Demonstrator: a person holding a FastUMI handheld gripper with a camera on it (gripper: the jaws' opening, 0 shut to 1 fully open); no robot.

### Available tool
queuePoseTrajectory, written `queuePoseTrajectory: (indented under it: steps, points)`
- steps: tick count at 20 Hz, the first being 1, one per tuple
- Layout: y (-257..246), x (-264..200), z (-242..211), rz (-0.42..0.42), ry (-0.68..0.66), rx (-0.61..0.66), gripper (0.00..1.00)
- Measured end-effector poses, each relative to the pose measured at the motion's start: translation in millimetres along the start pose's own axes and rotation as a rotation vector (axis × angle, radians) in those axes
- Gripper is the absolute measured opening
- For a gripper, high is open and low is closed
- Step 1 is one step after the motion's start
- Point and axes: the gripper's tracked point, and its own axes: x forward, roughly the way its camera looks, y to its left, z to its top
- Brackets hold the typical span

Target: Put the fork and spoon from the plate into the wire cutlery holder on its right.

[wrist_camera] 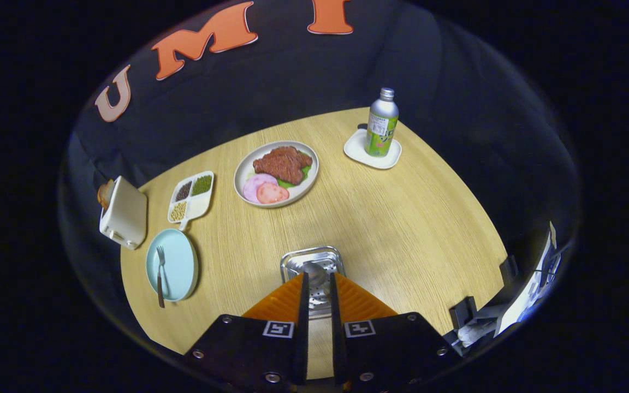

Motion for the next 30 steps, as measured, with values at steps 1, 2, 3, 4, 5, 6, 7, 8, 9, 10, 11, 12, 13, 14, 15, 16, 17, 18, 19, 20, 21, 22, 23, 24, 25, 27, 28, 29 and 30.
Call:
queuePoseTrajectory:
  steps: [1,2,3,4,5,6,7,8,9,10,11,12,13,14,15,16,17,18,19,20,21,22,23,24,25,27,28,29,30]
  points:
    - [9.5,-4.9,14.1,0.025,-0.059,0.009,0.21]
    - [17.6,-13.5,25.9,0.049,-0.121,0.014,0.27]
    - [26.9,-23.6,40.8,0.071,-0.194,0.014,0.30]
    - [37.3,-32.2,55.3,0.091,-0.274,0.010,0.41]
    - [48.3,-43.3,71.0,0.110,-0.354,0.002,0.45]
    - [60.2,-55.2,84.4,0.133,-0.433,-0.009,0.54]
    - [73.2,-67.8,96.8,0.162,-0.505,-0.023,0.58]
    - [86.3,-80.5,106.9,0.190,-0.575,-0.038,0.67]
    - [98.3,-93.3,116.1,0.213,-0.639,-0.053,0.72]
    - [109.2,-107.4,123.9,0.235,-0.706,-0.069,0.79]
    - [120.5,-121.0,132.4,0.255,-0.775,-0.085,0.81]
    - [130.6,-133.9,139.8,0.266,-0.842,-0.096,0.84]
    - [141.6,-147.7,146.9,0.278,-0.907,-0.110,0.86]
    - [151.4,-159.3,152.5,0.280,-0.961,-0.124,0.87]
    - [161.6,-169.2,156.6,0.281,-1.006,-0.141,0.88]
    - [171.8,-175.2,156.9,0.277,-1.030,-0.165,0.91]
    - [182.1,-177.8,155.9,0.273,-1.041,-0.186,0.91]
    - [193.6,-182.7,155.1,0.279,-1.052,-0.202,0.92]
    - [205.6,-184.8,154.1,0.285,-1.056,-0.212,0.93]
    - [217.8,-186.3,151.2,0.297,-1.059,-0.221,0.94]
    - [229.9,-184.8,147.4,0.303,-1.049,-0.228,0.95]
    - [240.8,-180.0,142.9,0.303,-1.030,-0.233,0.96]
    - [250.8,-175.6,138.1,0.305,-1.008,-0.245,0.97]
    - [265.5,-170.9,131.4,0.314,-0.983,-0.260,0.97]
    - [278.2,-166.2,124.7,0.321,-0.961,-0.275,0.97]
    - [302.7,-157.1,112.5,0.340,-0.920,-0.296,0.97]
    - [313.1,-152.2,106.2,0.347,-0.898,-0.302,0.97]
    - [323.6,-148.6,100.6,0.356,-0.877,-0.310,0.97]
    - [332.4,-143.8,96.4,0.360,-0.853,-0.317,0.97]
